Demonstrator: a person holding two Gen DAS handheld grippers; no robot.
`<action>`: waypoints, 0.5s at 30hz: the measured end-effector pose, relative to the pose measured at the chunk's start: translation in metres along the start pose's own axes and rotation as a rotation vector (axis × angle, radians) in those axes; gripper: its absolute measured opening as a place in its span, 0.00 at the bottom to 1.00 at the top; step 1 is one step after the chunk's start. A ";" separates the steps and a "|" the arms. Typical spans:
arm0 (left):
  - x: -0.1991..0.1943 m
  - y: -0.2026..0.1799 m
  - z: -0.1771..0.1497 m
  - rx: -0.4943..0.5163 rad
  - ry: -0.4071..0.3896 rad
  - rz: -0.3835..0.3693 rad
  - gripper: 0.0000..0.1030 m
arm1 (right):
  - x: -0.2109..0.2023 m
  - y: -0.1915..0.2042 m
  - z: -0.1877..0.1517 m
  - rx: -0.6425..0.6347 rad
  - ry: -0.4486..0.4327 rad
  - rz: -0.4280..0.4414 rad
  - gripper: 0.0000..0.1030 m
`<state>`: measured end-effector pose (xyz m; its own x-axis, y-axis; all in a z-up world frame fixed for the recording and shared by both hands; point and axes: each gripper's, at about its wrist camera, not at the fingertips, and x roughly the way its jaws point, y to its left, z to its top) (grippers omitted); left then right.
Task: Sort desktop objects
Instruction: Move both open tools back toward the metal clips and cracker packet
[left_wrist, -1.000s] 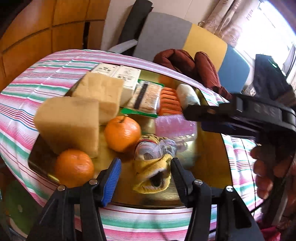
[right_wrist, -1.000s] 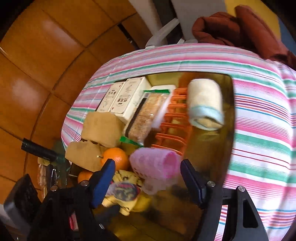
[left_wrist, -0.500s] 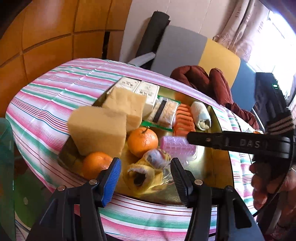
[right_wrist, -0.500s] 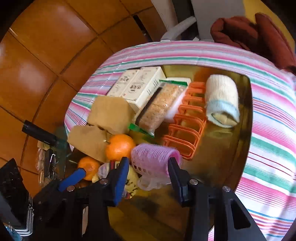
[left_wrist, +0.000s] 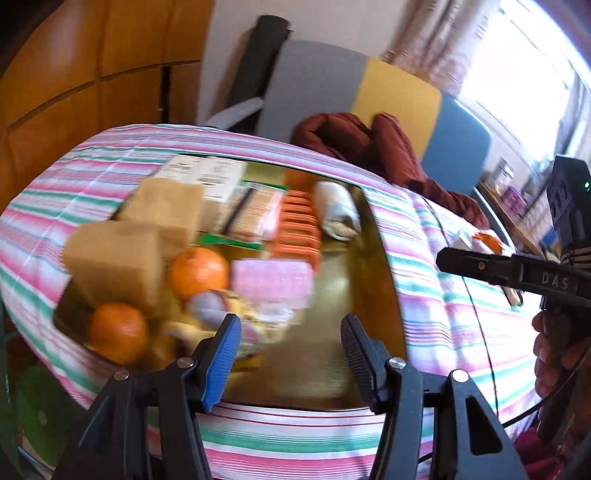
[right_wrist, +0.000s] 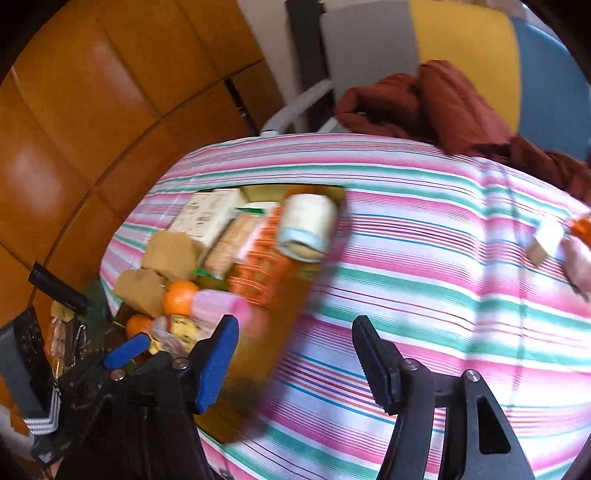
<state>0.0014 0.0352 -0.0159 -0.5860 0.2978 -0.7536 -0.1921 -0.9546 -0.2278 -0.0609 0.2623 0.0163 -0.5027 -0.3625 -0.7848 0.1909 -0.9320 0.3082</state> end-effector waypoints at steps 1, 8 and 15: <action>0.002 -0.007 0.000 0.017 0.007 -0.011 0.55 | -0.005 -0.011 -0.005 0.003 0.000 -0.017 0.64; 0.008 -0.062 -0.003 0.149 0.039 -0.099 0.56 | -0.021 -0.091 -0.029 0.055 0.055 -0.161 0.64; 0.018 -0.117 -0.003 0.256 0.080 -0.171 0.58 | -0.046 -0.195 -0.032 0.149 0.072 -0.345 0.66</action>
<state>0.0155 0.1521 -0.0045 -0.4666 0.4420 -0.7661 -0.4804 -0.8539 -0.2001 -0.0481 0.4608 -0.0248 -0.4547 -0.0320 -0.8900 -0.1063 -0.9903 0.0899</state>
